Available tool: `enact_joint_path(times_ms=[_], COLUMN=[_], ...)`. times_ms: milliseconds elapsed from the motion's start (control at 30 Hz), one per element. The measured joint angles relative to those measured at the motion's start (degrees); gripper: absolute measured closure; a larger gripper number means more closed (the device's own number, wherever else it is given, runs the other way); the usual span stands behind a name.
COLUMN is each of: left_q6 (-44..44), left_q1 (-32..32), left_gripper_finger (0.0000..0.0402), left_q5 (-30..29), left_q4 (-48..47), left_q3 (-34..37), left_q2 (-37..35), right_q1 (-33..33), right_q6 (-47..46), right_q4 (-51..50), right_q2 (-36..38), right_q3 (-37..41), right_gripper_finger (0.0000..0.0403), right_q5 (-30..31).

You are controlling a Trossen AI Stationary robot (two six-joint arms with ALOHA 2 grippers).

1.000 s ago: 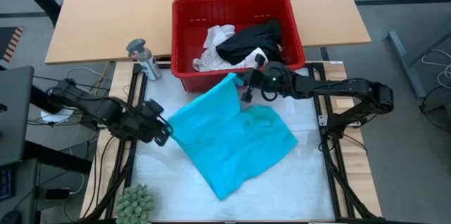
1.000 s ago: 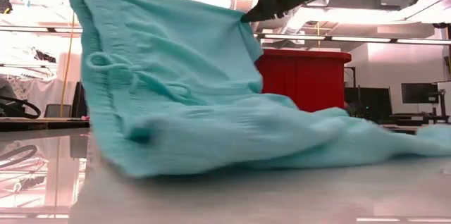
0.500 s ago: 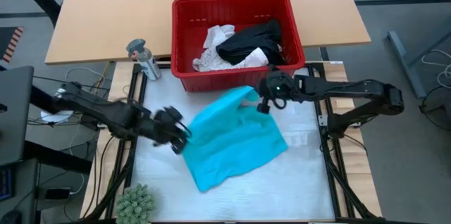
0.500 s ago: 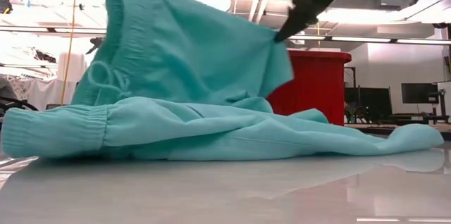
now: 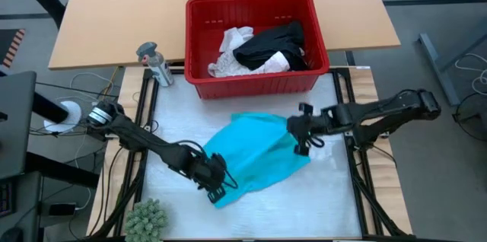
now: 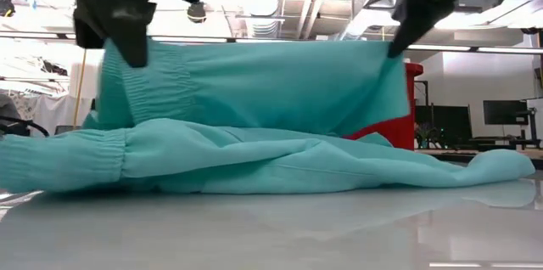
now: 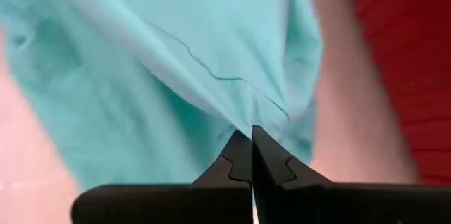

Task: Fold laundry
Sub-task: Fold the light blue shorts

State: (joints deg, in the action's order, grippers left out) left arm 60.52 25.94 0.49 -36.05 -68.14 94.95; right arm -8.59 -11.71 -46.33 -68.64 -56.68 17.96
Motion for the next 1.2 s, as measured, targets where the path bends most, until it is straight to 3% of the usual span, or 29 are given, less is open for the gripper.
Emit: enact_joint_path(times_ms=[233,467,733,933,1200], left_q6=[4.8,7.9,8.6,7.4,9.2], left_q1=[3.9,7.2,9.6,10.6,10.6], left_gripper_finger=[0.0401,0.0401,0.0401,0.0401,0.0401], left_q5=[0.5,-3.9,-3.7,-5.0,0.8], left_q4=[1.9,4.6,8.2,14.3,19.3], left_q3=[0.0,0.0,0.0,0.0,0.0], left_q2=[-2.8,-6.8,-6.8,-4.4,2.8], right_q1=[-9.6,-16.9,-25.9,-28.4,-28.5], right_q6=[-9.3,-18.5,-20.3,-25.2,-25.8], right_q4=[-4.9,-6.8,-4.2,-4.3,-3.5], right_q2=[0.0,0.0,-4.2,-10.5,-18.7], right_q3=[0.7,0.6,0.6,0.7,0.6], right_gripper_finger=[0.0386,0.0386,0.0386,0.0382,0.0384], right_q5=[1.2,2.1,-1.4,-1.3,-4.5])
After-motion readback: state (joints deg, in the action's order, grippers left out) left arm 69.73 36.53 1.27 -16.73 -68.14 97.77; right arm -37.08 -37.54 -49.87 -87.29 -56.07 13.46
